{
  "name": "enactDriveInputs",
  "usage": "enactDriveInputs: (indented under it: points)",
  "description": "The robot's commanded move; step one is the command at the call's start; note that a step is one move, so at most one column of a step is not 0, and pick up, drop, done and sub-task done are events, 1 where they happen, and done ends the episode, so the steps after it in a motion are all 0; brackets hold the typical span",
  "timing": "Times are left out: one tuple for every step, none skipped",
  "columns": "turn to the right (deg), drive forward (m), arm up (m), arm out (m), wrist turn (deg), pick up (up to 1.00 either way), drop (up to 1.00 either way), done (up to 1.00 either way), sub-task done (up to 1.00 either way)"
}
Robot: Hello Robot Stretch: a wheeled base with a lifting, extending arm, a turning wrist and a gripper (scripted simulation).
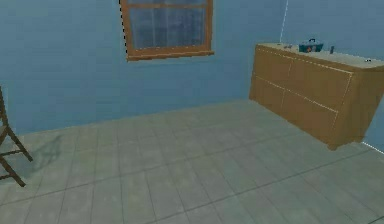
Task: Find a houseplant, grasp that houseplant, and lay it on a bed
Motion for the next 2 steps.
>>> enactDriveInputs:
  points:
    - [-45.0,0.00,0.00,0.00,0.0,0.00,0.00,0.00,0.00]
    - [-33.0,0.00,0.00,0.00,0.0,0.00,0.00,0.00,0.00]
